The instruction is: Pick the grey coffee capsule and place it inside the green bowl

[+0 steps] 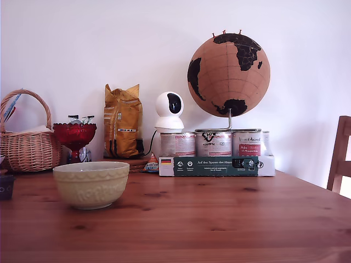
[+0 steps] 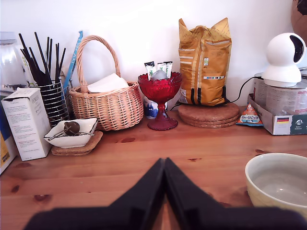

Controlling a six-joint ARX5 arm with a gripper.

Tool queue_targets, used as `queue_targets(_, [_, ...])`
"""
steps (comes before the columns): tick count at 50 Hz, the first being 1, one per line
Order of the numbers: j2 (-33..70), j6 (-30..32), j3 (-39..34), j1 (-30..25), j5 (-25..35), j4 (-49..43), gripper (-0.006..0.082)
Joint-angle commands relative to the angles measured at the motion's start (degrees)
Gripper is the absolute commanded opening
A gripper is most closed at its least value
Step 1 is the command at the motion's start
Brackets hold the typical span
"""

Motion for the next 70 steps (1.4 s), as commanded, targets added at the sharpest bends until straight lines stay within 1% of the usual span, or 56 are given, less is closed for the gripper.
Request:
queue_targets(1, [-0.24, 0.39, -0.72, 0.42, -0.13, 0.26, -0.0019])
queue_targets(6, [-0.24, -0.46, -0.72, 0.42, -0.13, 0.46, -0.0019])
queue_targets(10, [-0.24, -3.82, -0.70, 0.42, -0.07, 1.88, -0.0019])
queue_targets(16, [-0.24, -10.54, -0.04, 0.42, 0.92, 5.40, -0.0019])
queue_targets(18, [-0.24, -11.52, 0.70, 0.42, 1.40, 5.62, -0.0019])
queue_targets(30, [0.00, -12.70, 4.48, 0.42, 3.78, 6.05, -0.0018])
queue_targets(35, [1.86, -12.68, 4.76, 0.46, 3.67, 5.97, 0.0006])
queue_targets(46, [13.53, -12.66, 4.76, 0.46, 3.54, 7.54, 0.0016])
queue_targets(52, [20.59, -11.54, 4.76, 0.46, 3.48, 12.11, 0.0070])
queue_targets(56, [24.96, -10.80, 4.76, 0.46, 2.73, 15.45, 0.0127])
queue_targets(59, [28.57, -9.68, 4.76, 0.46, 2.64, 17.86, 0.0206])
queue_targets(65, [35.34, -8.07, 4.76, 0.46, 2.67, 21.49, 0.0428])
queue_targets(68, [38.23, -7.93, 4.76, 0.46, 2.67, 22.64, 0.0487])
queue_targets(70, [40.17, -7.41, 4.76, 0.46, 2.67, 23.43, 0.0491])
